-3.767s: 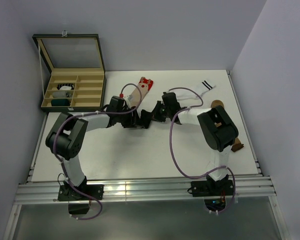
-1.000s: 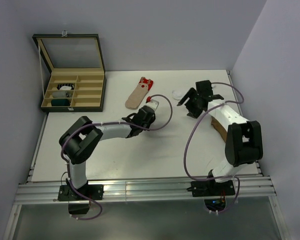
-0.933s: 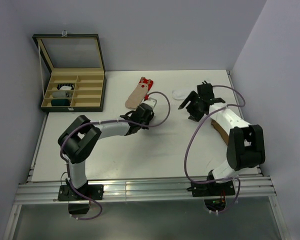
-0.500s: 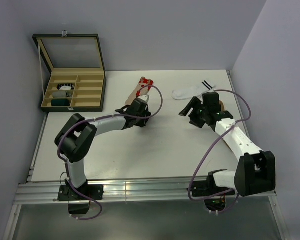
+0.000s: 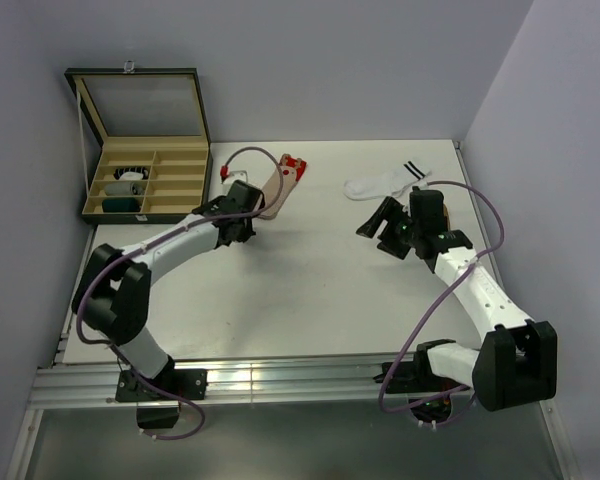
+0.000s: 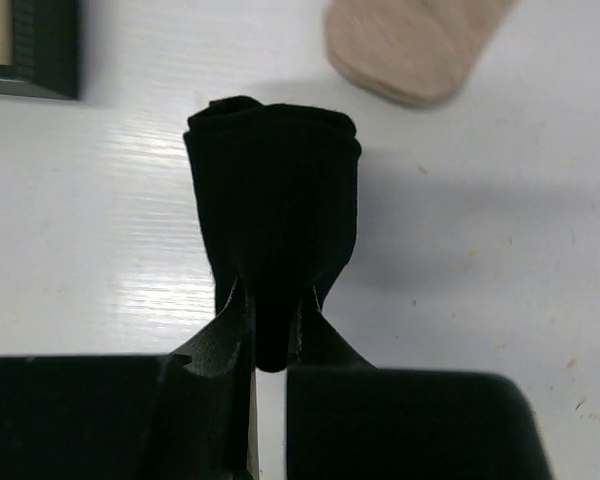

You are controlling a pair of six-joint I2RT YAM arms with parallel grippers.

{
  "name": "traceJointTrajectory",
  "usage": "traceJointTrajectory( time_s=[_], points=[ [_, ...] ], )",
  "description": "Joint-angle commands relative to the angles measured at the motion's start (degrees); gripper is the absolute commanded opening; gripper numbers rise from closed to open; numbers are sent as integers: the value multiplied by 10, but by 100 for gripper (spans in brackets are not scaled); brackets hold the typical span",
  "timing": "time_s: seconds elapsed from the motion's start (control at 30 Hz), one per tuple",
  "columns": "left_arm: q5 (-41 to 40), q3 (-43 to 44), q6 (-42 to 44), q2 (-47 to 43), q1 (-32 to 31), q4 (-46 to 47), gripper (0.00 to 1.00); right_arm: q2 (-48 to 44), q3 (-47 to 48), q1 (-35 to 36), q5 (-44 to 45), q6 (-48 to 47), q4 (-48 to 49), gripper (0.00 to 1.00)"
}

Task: Roll the socks
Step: Pick up the sock at the center of the board, then place the sock in the storage box.

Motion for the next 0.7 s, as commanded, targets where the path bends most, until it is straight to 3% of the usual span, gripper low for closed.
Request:
traceJointTrajectory(
  time_s=[0.0,0.17,0.4,0.67],
  points=[
    [-72,30,-40,-61,23,-14,0,-22,-9,1,-20,-18,17,79],
    [-148,48,-65,-105,65,-19,0,-22,-19,0,-37,-22,23,79],
    [-238,77,-29,-103,125,-40,0,-9,-26,-5,-57,-34,29,79],
    [-259,137,-49,8,192,-91,0,-1,-40,-10,-74,-40,40,78]
  ],
)
